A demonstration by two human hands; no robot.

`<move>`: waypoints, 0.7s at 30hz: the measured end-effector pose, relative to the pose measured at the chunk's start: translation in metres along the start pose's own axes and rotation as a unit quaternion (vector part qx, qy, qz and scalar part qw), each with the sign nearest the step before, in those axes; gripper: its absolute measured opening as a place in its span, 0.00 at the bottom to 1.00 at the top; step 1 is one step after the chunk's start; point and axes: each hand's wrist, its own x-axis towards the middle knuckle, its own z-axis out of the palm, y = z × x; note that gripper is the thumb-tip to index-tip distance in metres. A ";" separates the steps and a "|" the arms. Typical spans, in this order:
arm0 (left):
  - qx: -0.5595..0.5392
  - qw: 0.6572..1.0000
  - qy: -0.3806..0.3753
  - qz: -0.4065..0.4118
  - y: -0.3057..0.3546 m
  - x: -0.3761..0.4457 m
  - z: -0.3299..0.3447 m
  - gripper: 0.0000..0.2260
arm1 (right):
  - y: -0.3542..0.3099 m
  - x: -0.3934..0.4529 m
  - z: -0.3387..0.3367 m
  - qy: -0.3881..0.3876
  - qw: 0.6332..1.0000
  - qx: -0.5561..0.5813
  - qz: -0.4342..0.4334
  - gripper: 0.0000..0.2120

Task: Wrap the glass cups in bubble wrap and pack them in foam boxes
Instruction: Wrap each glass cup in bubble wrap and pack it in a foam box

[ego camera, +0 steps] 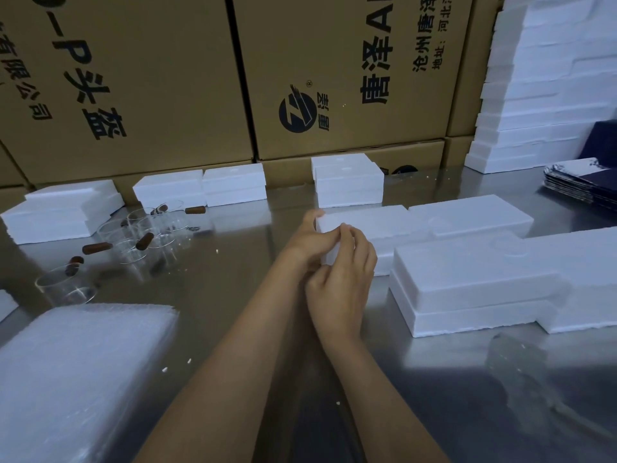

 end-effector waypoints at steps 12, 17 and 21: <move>0.043 0.997 -0.059 0.032 0.016 0.021 0.028 0.21 | -0.022 0.024 -0.024 0.035 0.974 0.204 0.095 0.21; -0.034 0.997 0.066 -0.017 0.010 0.063 0.001 0.20 | -0.027 0.151 -0.028 -0.062 0.908 0.315 0.270 0.08; -0.149 0.983 0.108 -0.010 -0.009 0.112 -0.011 0.10 | 0.008 0.255 -0.010 -0.184 0.907 0.195 0.323 0.06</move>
